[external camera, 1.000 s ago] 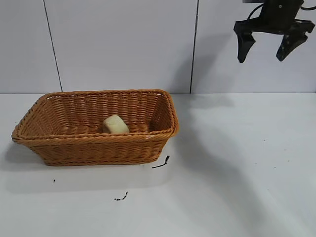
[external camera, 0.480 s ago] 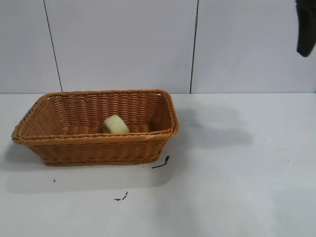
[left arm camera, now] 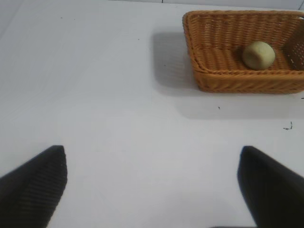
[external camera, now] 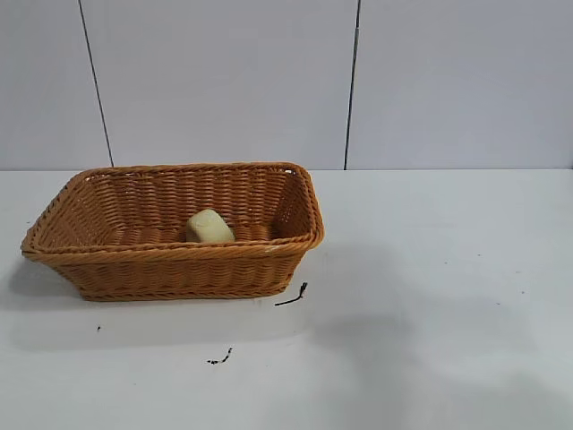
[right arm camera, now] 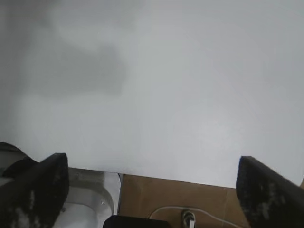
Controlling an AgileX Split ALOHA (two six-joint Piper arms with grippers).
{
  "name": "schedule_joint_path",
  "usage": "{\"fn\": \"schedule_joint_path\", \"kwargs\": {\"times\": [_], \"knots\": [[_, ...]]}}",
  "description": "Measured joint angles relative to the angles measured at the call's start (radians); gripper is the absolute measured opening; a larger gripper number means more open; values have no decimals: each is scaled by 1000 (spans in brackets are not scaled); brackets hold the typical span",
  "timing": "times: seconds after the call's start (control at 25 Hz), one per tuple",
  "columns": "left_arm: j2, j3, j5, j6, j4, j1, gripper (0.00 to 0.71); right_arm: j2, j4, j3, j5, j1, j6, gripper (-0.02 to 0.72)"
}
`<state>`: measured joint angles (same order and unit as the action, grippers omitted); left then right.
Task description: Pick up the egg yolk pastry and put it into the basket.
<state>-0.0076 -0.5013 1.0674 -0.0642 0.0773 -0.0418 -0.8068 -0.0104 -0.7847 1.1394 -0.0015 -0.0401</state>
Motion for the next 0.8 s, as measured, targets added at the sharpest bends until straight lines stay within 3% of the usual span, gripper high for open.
{"fn": "schedule_joint_path", "kwargs": {"times": [0.16, 0.36, 0.6, 0.8], "knots": [[0, 0, 0, 0, 0, 0, 696, 253, 0, 135, -69, 0, -3, 661], [0, 0, 0, 0, 0, 0, 696, 518, 1, 265, -84, 0, -5, 661], [0, 0, 0, 0, 0, 0, 696, 769, 10, 284, -114, 0, -2, 661], [0, 0, 0, 0, 0, 0, 696, 811, 10, 284, -113, 0, -2, 661]]}}
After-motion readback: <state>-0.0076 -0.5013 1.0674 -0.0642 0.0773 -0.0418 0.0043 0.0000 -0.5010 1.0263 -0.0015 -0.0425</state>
